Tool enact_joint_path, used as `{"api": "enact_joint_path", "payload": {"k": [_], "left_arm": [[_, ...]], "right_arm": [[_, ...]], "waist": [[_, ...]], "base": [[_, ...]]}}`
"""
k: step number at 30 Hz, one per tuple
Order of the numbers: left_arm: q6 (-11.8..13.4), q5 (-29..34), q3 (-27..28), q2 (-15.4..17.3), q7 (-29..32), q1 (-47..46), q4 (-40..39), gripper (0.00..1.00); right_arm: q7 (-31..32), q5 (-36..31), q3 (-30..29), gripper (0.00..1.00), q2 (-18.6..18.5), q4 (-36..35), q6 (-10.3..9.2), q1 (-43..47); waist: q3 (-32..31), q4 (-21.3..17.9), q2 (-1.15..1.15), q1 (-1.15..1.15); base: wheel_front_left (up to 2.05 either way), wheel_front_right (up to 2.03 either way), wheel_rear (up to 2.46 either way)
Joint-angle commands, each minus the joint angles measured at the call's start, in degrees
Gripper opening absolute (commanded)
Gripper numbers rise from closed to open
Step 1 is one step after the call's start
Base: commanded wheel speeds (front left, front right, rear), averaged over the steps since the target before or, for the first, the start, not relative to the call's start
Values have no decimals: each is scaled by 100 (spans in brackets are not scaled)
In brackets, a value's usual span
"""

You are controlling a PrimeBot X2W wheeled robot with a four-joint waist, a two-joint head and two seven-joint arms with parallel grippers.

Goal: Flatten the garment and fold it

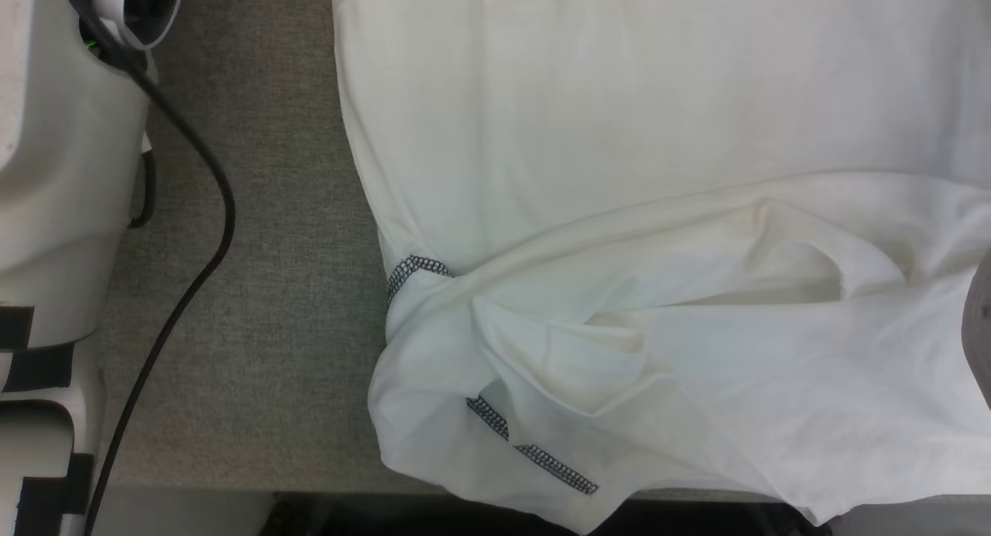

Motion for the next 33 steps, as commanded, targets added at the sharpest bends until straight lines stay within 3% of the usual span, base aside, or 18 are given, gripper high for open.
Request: {"api": "enact_joint_path", "payload": {"k": [1, 7, 11, 16, 24, 30, 33], "left_arm": [[13, -24, 43, 29, -100, -44, 22, 0], [-94, -108, 61, 1, -592, 176, 111, 0], [-172, -279, -24, -106, -852, 639, 4, 0], [-195, -523, -69, -187, -1109, 1405, -312, 0], [-154, -843, -120, -37, -1477, 3139, -1068, 0], [-22, -1119, -282, 52, -1608, 4666, -1671, 0], [-87, -1413, -462, 83, -1519, 5348, -1894, 0]], "right_arm": [[-107, 135, 126, 0, -33, -21, -9, 149], [-620, 1138, 907, 0, -256, -407, -9, 839], [-923, 1934, 1427, 0, -506, -1088, -9, 1735], [-1268, 2595, 1667, 0, -783, -2021, -9, 2959], [-1479, 3004, 1497, 0, -906, -3148, -9, 5050], [-1108, 3228, 1076, 0, -685, -3834, -9, 6501], [-891, 3317, 872, 0, -540, -4147, -9, 7089]], "waist": [[-135, -61, 0, 0], [-687, -208, 0, 0], [-1273, -251, 0, 0], [-1971, -230, 0, 0], [-3000, -143, 0, 0], [-3475, -42, 0, 0], [-3598, 45, 0, 0]], "base": [[0, 0, 0], [0, 0, 0], [0, 0, 0], [0, 0, 0], [0, 0, 0], [0, 0, 0], [0, 0, 0]]}}
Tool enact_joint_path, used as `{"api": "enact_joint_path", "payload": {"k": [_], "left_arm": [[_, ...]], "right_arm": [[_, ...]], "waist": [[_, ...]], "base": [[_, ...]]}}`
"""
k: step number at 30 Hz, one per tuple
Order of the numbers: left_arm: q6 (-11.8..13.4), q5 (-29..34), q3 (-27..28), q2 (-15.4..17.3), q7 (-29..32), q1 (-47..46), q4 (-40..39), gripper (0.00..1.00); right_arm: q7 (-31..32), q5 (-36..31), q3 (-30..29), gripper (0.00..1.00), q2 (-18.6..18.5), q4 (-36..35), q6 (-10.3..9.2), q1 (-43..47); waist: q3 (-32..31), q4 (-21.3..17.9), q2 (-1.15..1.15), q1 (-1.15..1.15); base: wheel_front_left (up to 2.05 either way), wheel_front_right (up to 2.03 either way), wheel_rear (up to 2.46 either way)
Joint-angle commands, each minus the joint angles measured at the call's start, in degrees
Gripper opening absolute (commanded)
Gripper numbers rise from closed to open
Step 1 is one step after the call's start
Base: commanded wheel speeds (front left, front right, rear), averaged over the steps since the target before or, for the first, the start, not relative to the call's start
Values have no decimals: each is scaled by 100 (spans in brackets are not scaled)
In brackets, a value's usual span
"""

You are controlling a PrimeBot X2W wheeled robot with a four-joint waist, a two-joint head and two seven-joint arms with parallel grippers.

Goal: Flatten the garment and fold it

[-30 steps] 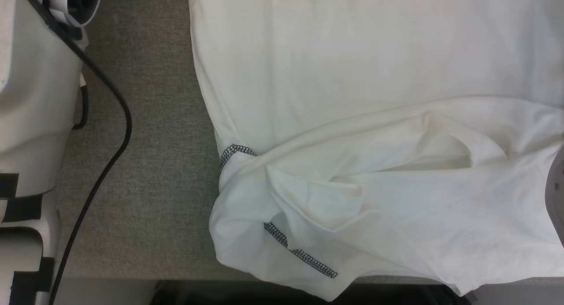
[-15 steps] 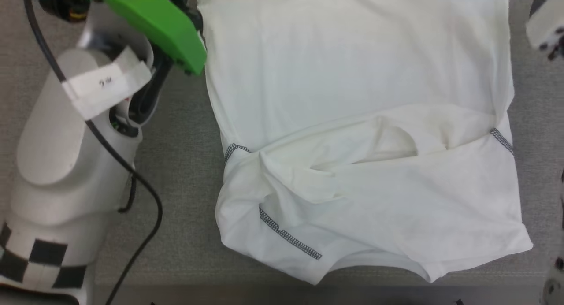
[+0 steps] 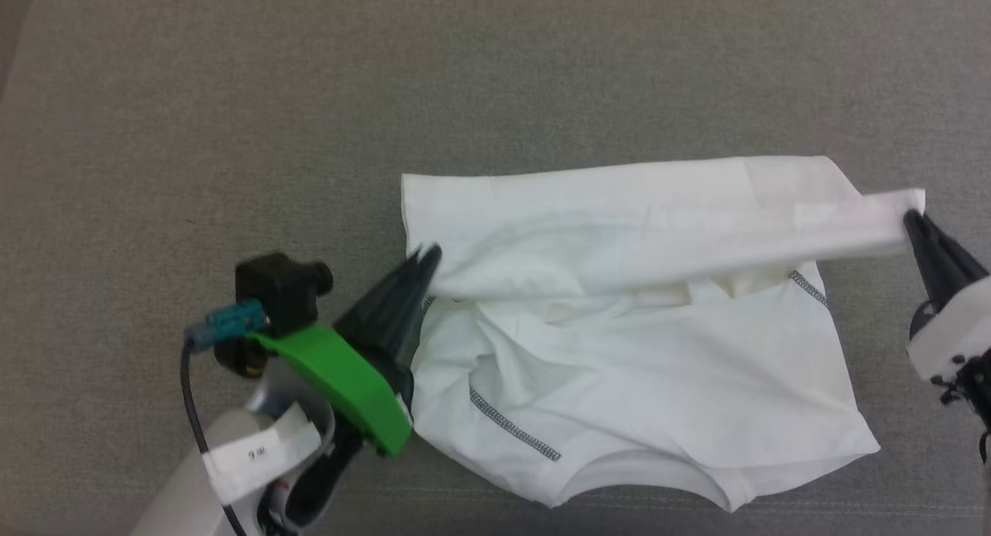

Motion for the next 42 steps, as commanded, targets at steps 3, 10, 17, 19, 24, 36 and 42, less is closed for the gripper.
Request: {"api": "enact_joint_path", "payload": {"k": [3, 10, 17, 19, 24, 36, 42], "left_arm": [[-23, -236, -124, 77, 38, 590, -118, 0], [-129, -578, -442, 49, 48, 1367, 160, 0], [-133, -622, -482, 36, -111, 1619, 615, 0], [-140, -598, -511, 26, -154, 1648, 749, 0], [-177, -528, -651, -29, -187, 1626, 1148, 0], [59, -540, -519, -289, -567, 1590, 1608, 100], [563, -206, 111, -424, -1776, 1515, 1431, 100]], "right_arm": [[238, 23, -176, 0, 153, -279, -9, 502], [764, -353, -535, 0, 347, -460, -9, 1320], [955, -719, -687, 0, 451, -197, -9, 1745], [944, -821, -667, 0, 478, -53, -9, 1825], [841, -882, -519, 0, 565, 380, -9, 1906], [578, -924, -518, 100, 653, 705, -9, 1881], [116, -589, -540, 100, 691, 125, -9, 1932]], "waist": [[-479, 219, 0, 1], [-586, 375, 0, 1], [-661, 413, 0, 1], [-662, 411, 0, 1], [-653, 402, 0, 1], [-830, 399, 0, 1], [-1042, 427, 0, 1]], "base": [[0, 0, 0], [0, 0, 0], [0, 0, 0], [0, 0, 0], [0, 0, 0], [0, 0, 0], [0, 0, 0]]}}
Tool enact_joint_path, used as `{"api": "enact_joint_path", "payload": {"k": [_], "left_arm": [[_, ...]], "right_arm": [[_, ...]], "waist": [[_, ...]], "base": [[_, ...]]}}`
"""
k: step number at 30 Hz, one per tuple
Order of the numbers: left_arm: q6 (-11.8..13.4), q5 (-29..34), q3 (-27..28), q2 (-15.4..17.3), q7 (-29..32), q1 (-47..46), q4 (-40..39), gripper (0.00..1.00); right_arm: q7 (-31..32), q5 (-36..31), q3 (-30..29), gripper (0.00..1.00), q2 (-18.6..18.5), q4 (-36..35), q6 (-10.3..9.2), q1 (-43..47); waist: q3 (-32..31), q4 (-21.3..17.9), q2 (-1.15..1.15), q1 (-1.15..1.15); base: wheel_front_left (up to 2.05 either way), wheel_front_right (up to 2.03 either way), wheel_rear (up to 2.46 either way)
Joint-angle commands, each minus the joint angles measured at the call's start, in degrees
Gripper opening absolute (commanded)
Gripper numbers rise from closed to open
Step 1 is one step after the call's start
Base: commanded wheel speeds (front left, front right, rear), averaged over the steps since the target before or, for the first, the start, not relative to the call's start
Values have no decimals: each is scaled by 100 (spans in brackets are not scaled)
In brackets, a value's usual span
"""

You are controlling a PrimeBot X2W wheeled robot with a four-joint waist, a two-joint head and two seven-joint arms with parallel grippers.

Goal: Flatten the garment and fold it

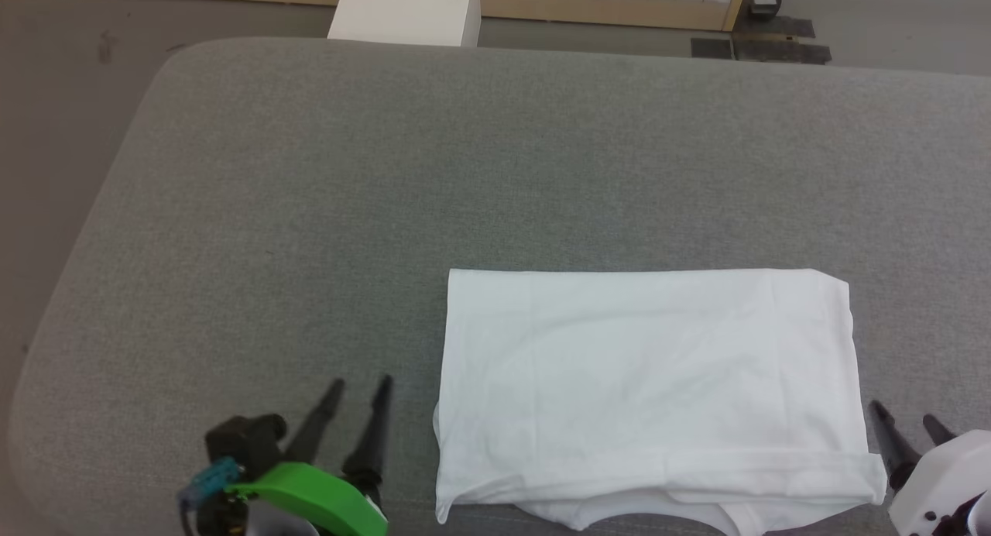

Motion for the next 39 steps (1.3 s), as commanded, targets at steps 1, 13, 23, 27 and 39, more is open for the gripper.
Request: {"api": "enact_joint_path", "payload": {"k": [1, 13, 23, 27, 39], "left_arm": [[116, 169, 161, -31, -165, -96, -30, 100], [86, 2179, 1648, -636, -339, -548, -420, 100], [-395, 2887, 2321, -1124, -339, -661, -134, 100], [-541, 3013, 2477, -1238, -340, -725, -62, 100], [-762, 3227, 2654, -1440, -340, -792, 99, 100]], "right_arm": [[-161, 123, -1, 100, 20, -90, -9, 42], [-1170, 601, -14, 100, 34, 486, -9, -459], [-499, 1068, -140, 100, 35, 1983, -9, -1286], [-119, 931, -262, 100, 35, 2498, -9, -1650], [1103, 961, 32, 100, 35, 3331, -9, -2051]], "waist": [[-75, 19, 0, 0], [-125, 34, 0, 0], [34, -88, 0, 0], [128, -64, 0, 0], [228, 61, 0, 0]], "base": [[0, 0, 0], [0, 0, 0], [0, 0, 0], [0, 0, 0], [0, 0, 0]]}}
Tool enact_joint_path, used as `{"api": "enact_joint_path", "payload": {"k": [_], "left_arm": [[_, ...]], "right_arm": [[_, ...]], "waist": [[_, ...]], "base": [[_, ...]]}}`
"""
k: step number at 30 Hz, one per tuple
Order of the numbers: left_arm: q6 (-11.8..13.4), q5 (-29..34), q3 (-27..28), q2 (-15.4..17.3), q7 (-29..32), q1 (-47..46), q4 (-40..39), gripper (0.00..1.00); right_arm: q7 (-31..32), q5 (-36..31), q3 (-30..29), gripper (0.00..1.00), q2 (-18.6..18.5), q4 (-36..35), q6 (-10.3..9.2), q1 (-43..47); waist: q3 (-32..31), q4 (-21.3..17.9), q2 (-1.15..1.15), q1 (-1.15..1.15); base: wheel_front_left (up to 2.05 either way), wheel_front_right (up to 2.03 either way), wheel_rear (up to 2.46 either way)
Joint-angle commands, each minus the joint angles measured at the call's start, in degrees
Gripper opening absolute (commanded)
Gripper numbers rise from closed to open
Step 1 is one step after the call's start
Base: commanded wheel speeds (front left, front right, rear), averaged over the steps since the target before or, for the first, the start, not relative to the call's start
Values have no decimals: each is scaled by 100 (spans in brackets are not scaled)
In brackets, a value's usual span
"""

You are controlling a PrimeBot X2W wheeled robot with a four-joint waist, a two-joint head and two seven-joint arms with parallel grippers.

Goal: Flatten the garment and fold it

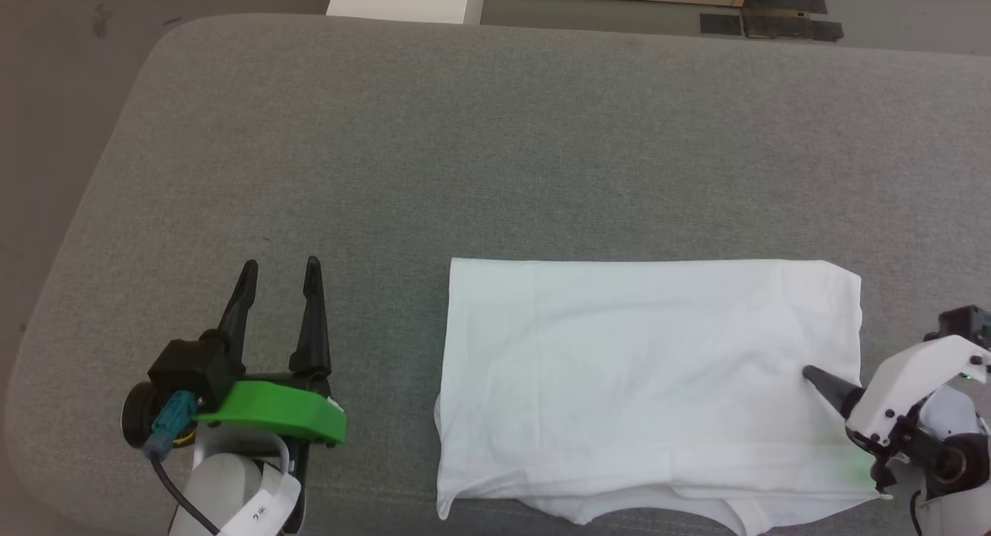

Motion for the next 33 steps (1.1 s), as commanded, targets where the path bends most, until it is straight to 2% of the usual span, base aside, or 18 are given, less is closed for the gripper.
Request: {"api": "enact_joint_path", "payload": {"k": [1, 2, 3, 6, 15, 26, 29, 33], "left_arm": [[-33, 66, 31, -31, -21, -65, 23, 100], [-41, 75, 41, -37, -21, -63, 32, 100], [-49, 88, 55, -43, -21, -62, 37, 100], [-67, 114, 90, -58, -21, -60, 41, 100], [-116, 136, 114, -89, -21, -47, 103, 100], [-149, 157, 132, -102, -21, 28, 118, 100], [-153, 163, 146, -104, -21, 56, 115, 100], [-161, 173, 138, -105, -22, 101, 148, 100]], "right_arm": [[191, 106, 221, 100, 223, 200, -8, 110], [235, 143, 293, 94, 223, 182, -8, 121], [268, 188, 363, 46, 223, 157, -8, 130], [214, 256, 462, 0, 223, 60, -8, 135], [-430, -117, -107, 0, 223, -121, -8, 107], [-999, -1195, -1548, 0, 224, -556, -8, 343], [-1045, -1337, -1599, 0, 224, -741, -8, 413], [-975, -1312, -1232, 0, 224, -1183, -8, 596]], "waist": [[4, -2, 0, 0], [7, -6, 0, 0], [11, -14, 0, 0], [26, -35, 0, 0], [9, -66, 0, 0], [-73, -131, 0, 0], [-96, -174, 0, 0], [-173, -196, 0, 0]], "base": [[0, 0, 0], [0, 0, 0], [0, 0, 0], [0, 0, 0], [0, 0, 0], [0, 0, 0], [0, 0, 0], [0, 0, 0]]}}
